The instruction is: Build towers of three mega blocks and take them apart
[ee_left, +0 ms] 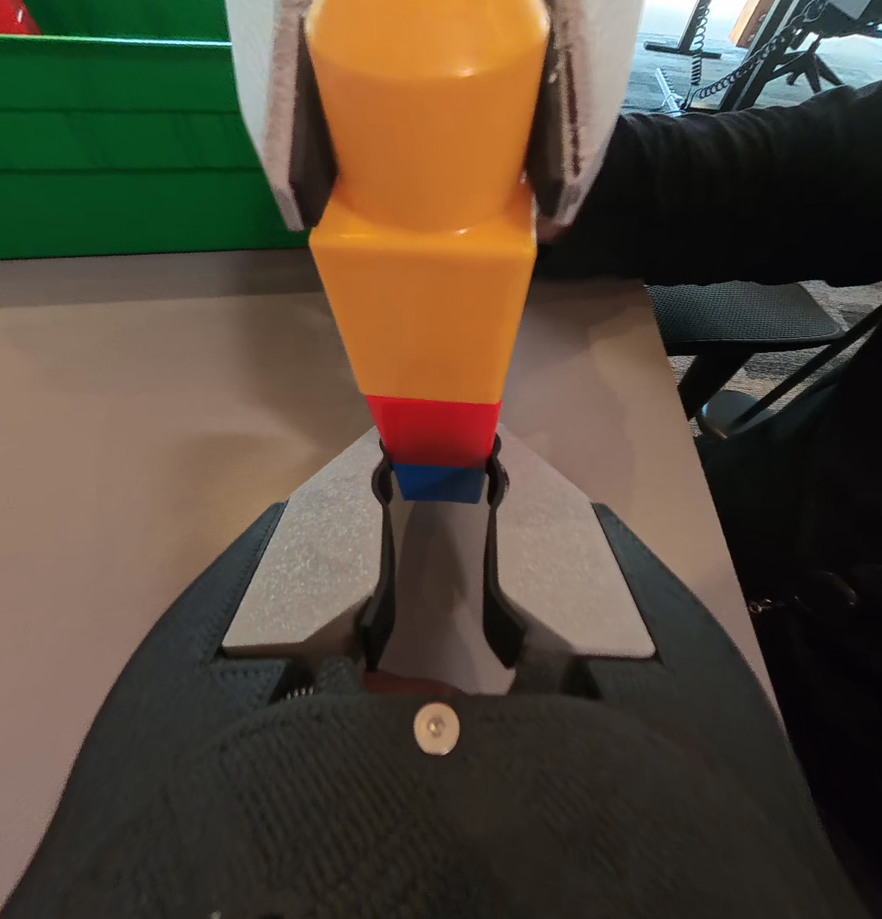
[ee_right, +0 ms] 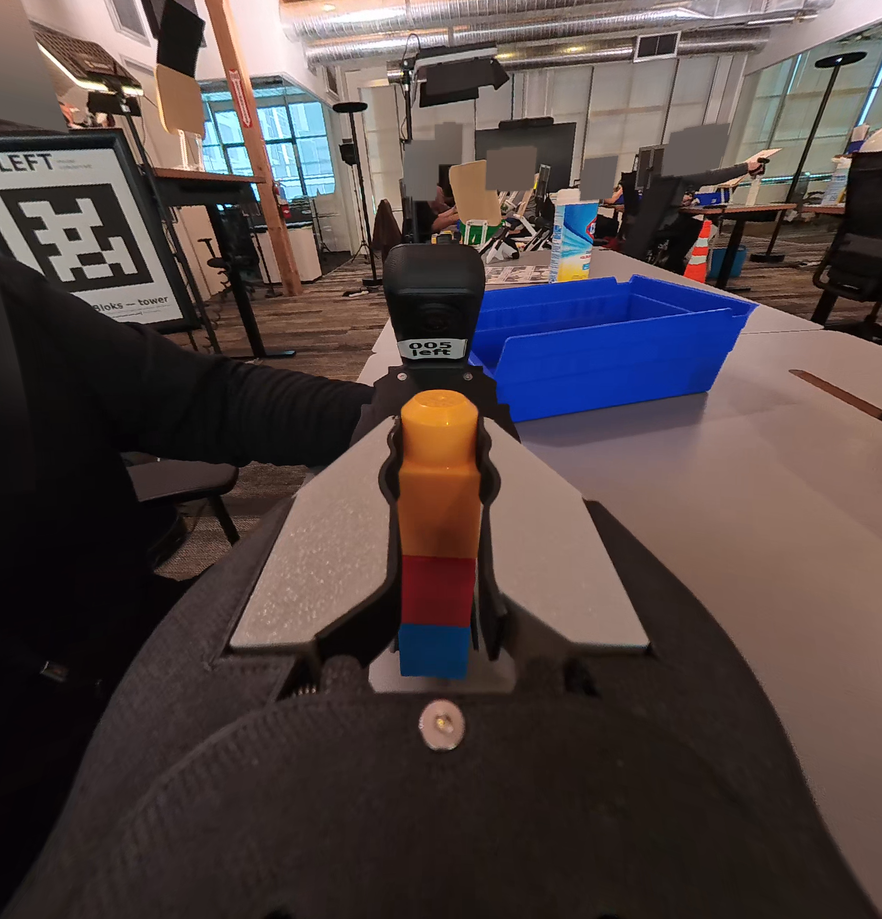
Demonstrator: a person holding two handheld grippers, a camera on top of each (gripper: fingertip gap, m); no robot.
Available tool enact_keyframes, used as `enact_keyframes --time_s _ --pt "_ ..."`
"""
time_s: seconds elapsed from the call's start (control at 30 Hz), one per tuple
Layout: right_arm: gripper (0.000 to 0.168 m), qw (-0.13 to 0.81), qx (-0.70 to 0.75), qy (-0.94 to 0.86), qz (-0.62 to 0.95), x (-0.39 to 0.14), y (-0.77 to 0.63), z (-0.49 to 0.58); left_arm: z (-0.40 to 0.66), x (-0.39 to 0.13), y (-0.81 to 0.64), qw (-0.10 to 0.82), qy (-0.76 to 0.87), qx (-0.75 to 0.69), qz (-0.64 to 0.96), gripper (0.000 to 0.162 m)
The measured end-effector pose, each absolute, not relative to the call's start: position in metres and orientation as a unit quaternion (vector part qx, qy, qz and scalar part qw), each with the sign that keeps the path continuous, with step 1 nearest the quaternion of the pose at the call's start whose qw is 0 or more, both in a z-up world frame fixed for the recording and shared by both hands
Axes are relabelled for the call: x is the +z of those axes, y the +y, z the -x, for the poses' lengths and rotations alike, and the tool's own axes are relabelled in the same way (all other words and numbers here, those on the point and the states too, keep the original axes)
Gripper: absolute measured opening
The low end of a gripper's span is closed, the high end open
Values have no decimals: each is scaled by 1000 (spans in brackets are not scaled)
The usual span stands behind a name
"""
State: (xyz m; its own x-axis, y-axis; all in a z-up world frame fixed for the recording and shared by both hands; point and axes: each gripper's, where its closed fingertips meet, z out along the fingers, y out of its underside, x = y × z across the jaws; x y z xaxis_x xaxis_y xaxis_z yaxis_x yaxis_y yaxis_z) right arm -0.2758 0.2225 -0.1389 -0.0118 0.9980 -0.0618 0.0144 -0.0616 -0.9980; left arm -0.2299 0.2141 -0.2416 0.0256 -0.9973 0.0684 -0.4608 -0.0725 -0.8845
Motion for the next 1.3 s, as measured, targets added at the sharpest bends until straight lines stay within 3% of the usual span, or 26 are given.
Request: enact_keyframes --time_s 0.27,0.4,0.5,0.53,0.57,0.67,0.87,0.97,1.1,1.3 --pt "27 474 541 -460 521 -134 230 273 231 -236 216 347 566 -404 629 34" --pt "57 468 544 -433 545 -136 242 270 240 -232 228 362 546 -397 644 34" --pt "54 445 519 -455 570 -155 242 277 242 -231 229 366 547 -393 642 34" --pt "38 442 504 -469 575 -161 241 280 242 -233 229 363 549 -389 645 34" --pt "34 444 494 -480 574 -164 238 283 242 -236 228 360 553 -383 646 34" --pt "33 450 453 -516 571 -169 232 285 240 -239 224 354 558 -385 644 35" --pt "33 557 430 -477 527 -120 235 264 244 -213 221 360 517 -466 621 67" --pt "33 655 383 -425 493 -76 245 229 251 -212 245 395 486 -444 641 63" --pt "33 784 211 -293 505 -26 293 134 258 -219 271 420 452 -407 674 55" --pt "33 758 59 -175 625 -71 395 7 258 -223 276 425 451 -385 684 49"
